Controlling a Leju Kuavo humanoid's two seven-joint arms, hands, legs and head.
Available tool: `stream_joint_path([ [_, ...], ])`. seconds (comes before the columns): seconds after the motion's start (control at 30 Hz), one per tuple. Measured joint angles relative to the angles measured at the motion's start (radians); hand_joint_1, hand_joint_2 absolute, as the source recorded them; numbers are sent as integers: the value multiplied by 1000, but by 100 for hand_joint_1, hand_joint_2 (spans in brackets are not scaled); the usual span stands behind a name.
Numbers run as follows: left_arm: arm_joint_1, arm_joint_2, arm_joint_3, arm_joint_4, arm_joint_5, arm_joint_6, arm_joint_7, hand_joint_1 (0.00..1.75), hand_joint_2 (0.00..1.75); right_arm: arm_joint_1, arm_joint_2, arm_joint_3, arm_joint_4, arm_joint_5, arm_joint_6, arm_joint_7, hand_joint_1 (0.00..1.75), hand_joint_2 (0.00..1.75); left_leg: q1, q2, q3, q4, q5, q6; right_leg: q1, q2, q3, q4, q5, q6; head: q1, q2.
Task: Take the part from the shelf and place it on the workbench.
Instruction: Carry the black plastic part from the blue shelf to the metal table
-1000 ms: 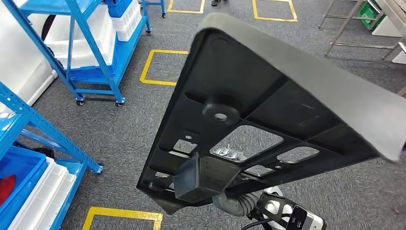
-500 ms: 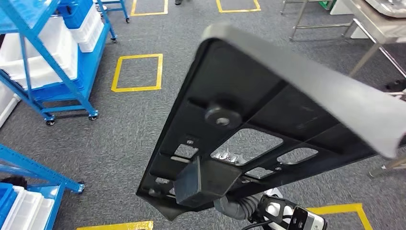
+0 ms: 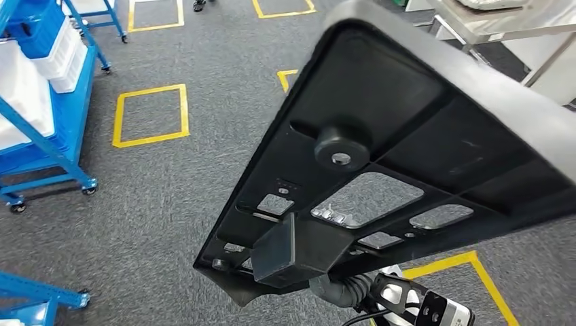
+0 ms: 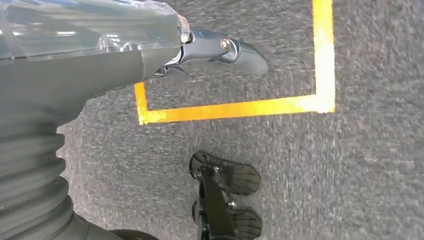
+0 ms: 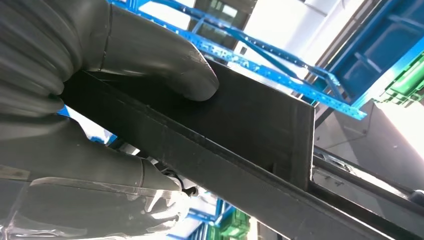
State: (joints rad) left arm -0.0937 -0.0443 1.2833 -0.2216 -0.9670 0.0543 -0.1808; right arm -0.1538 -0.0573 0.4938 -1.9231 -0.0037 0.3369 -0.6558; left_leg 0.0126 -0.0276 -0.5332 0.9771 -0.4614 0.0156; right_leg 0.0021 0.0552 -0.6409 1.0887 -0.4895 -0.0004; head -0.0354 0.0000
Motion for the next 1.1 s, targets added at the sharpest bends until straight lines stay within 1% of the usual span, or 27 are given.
stream_joint_path([
  [0.03,1,0,0,0,0,0,0,0,175,-1,0,-1,-1,0,0,0,175,175,-3,14,0,-1,0,3,-1,-27,-30,62,-33,3,0,0],
  [0.07,3,1,0,0,0,0,0,0,175,0,0,-1,-1,0,0,0,175,175,-4,28,-1,-1,0,4,-3,-39,-63,129,-64,7,0,0],
  [0.1,4,1,0,0,0,0,0,0,175,1,-1,-1,-1,0,0,0,175,175,-5,42,-1,0,-1,5,-7,-44,-88,181,-81,10,0,0],
  [0.13,4,2,0,0,1,1,0,0,175,2,-1,-1,-1,-2,1,0,175,175,-6,56,-1,0,-2,4,-10,-47,-98,204,-82,13,0,0],
  [0.17,3,2,0,0,3,3,0,0,175,2,-1,-1,-1,-5,4,0,175,175,-6,68,-1,0,-3,3,-12,-51,-87,185,-63,15,0,0],
  [0.2,2,2,1,0,7,6,0,0,175,2,-1,-1,-1,-11,10,0,175,175,-6,79,0,1,-5,1,-14,-59,-55,128,-32,16,0,0],
  [0.27,0,2,3,0,19,13,1,0,175,-4,-1,-1,0,-28,30,0,175,175,-8,97,4,5,-11,-6,-11,-100,23,-15,19,11,0,0],
  [0.3,0,3,6,0,26,17,1,0,175,-9,0,-2,0,-37,41,0,175,175,-10,105,6,6,-14,-11,-7,-113,48,-60,31,6,0,0],
  [0.33,0,3,9,0,33,21,0,0,175,-13,0,-3,1,-45,51,0,175,175,-12,112,7,8,-16,-17,-2,-120,57,-80,32,2,0,0],
  [0.4,-1,4,14,0,41,27,-3,0,175,-21,1,-5,4,-56,63,0,175,175,-12,126,11,7,-20,-28,1,-100,56,-83,33,-8,0,0],
  [0.43,-2,4,16,0,42,28,-5,0,175,-24,1,-7,6,-58,65,0,175,175,-10,121,12,12,-26,-33,-1,-91,57,-86,36,-13,0,0],
  [0.47,-2,5,17,0,41,29,-8,0,175,-28,2,-9,7,-58,65,0,175,175,-7,106,6,32,-42,-38,-3,-82,58,-90,38,-20,0,0],
  [0.5,-1,6,18,0,38,29,-10,0,175,-33,4,-11,8,-58,62,0,175,175,-4,84,-10,72,-67,-42,-6,-72,60,-94,41,-25,0,0],
  [0.57,2,9,17,0,28,26,-13,0,175,-37,5,-14,10,-55,49,0,175,175,-1,47,-72,206,-134,-46,-6,-52,59,-94,43,-31,0,0],
  [0.6,3,11,17,0,24,24,-14,0,175,-36,5,-16,11,-54,41,0,175,175,-1,40,-103,270,-156,-48,-5,-40,59,-94,43,-31,0,0],
  [0.63,4,14,17,0,20,23,-15,0,175,-34,5,-18,11,-52,33,0,175,175,-1,37,-123,306,-160,-48,-5,-28,60,-93,43,-31,0,0],
  [0.67,4,15,17,0,17,22,-16,0,175,-32,4,-19,11,-52,27,0,175,175,-1,36,-125,303,-143,-48,-5,-15,60,-92,43,-31,0,0],
  [0.7,3,17,17,0,16,21,-17,0,175,-31,4,-19,11,-52,24,0,175,175,0,32,-108,257,-108,-47,-5,-2,62,-90,42,-30,0,0],
  [0.73,3,19,17,0,17,22,-18,0,175,-30,4,-19,11,-52,23,0,175,175,2,19,-79,187,-66,-46,-6,11,63,-88,41,-28,0,0],
  [0.8,1,22,17,0,19,23,-20,0,175,-29,4,-19,10,-53,24,0,175,175,6,-26,-26,65,-17,-42,-5,36,59,-80,39,-20,0,0],
  [0.83,0,22,17,0,20,25,-21,0,175,-26,4,-19,10,-53,26,0,175,175,7,-41,-15,37,-12,-39,-6,47,54,-78,40,-14,0,0],
  [0.87,0,23,17,0,21,27,-22,0,175,-22,4,-20,9,-51,26,0,175,175,6,-46,-12,30,-16,-35,-7,57,49,-77,43,-7,0,0],
  [0.9,-1,23,17,0,22,27,-23,0,175,-17,4,-20,8,-47,26,0,175,175,6,-37,-11,26,-15,-30,-8,68,45,-78,46,0,0,0],
  [0.93,-2,22,17,0,22,28,-23,0,175,-10,3,-22,7,-43,25,0,175,175,6,-26,-11,23,-12,-23,-9,68,42,-76,45,6,0,0],
  [1.0,-4,22,17,0,20,24,-25,0,175,-2,2,-25,4,-35,22,0,175,175,8,-3,-10,16,-6,-9,-7,27,19,-31,14,15,0,0],
  [1.07,-2,22,17,0,14,15,-26,0,175,1,1,-27,2,-27,15,0,175,175,4,23,-11,13,-5,-1,-7,-28,-38,90,-52,20,0,0],
  [1.1,0,22,16,0,11,10,-26,0,175,2,1,-27,2,-24,8,0,175,175,2,37,-12,14,-6,1,-8,-40,-70,155,-79,22,0,0],
])
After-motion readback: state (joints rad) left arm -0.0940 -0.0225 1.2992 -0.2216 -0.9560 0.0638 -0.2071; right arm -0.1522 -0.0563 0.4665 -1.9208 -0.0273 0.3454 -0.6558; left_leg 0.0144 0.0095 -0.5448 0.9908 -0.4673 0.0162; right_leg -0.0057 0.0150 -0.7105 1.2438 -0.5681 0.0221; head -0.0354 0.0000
